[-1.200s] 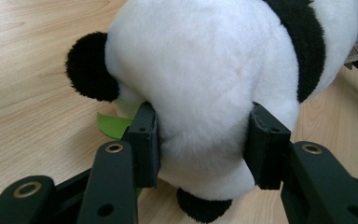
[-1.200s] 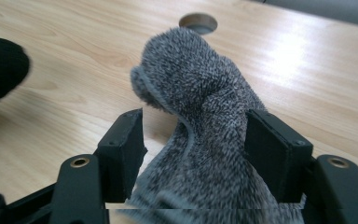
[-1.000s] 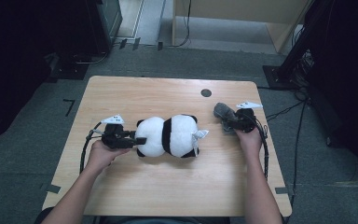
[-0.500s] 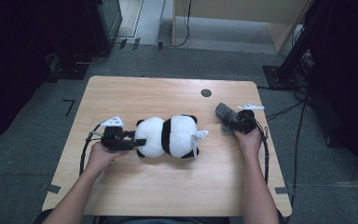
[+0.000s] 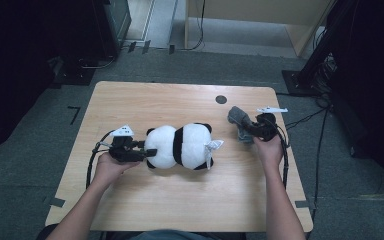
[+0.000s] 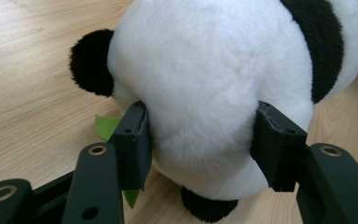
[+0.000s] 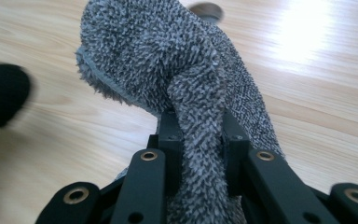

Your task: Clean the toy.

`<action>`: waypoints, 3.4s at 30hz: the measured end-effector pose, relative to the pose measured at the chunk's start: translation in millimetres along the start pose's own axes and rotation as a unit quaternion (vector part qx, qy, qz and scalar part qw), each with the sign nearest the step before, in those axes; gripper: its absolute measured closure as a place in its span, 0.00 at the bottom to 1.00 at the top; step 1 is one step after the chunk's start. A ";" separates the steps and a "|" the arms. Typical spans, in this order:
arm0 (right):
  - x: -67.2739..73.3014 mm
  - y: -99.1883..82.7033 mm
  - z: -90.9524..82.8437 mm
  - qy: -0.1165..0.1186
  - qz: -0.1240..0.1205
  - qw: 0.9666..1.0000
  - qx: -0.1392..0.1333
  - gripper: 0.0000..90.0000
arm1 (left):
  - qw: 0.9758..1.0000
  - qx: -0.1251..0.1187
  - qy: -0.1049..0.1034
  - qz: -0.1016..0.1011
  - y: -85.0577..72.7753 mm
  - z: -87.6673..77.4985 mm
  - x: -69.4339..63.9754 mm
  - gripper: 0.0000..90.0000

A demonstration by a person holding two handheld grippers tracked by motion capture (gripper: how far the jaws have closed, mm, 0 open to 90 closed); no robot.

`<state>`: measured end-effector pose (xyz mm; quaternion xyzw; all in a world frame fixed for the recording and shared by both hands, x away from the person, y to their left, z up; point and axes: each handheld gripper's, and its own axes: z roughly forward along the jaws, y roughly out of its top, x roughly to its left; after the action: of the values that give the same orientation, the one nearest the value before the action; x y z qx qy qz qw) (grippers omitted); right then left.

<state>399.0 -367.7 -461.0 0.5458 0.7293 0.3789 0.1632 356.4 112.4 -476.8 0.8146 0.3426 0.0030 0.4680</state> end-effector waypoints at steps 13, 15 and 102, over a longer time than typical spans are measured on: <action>67.9 53.7 -12.3 0.027 -0.083 0.996 0.011 0.85 | 1.000 -0.008 -0.005 -0.013 -1.7 0.4 1.2 0.50; 77.1 61.0 -12.2 0.035 -0.093 0.995 0.008 0.85 | 1.000 -0.007 -0.003 -0.012 -1.6 0.4 1.0 0.50; 114.4 90.9 58.4 0.055 -0.070 0.987 0.132 0.85 | 1.000 0.004 0.013 -0.018 3.8 1.5 -2.7 0.58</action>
<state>458.1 -230.0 -413.0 0.4884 0.8175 0.2958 0.0756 356.9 108.5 -473.9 0.8102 0.3628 0.0038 0.4603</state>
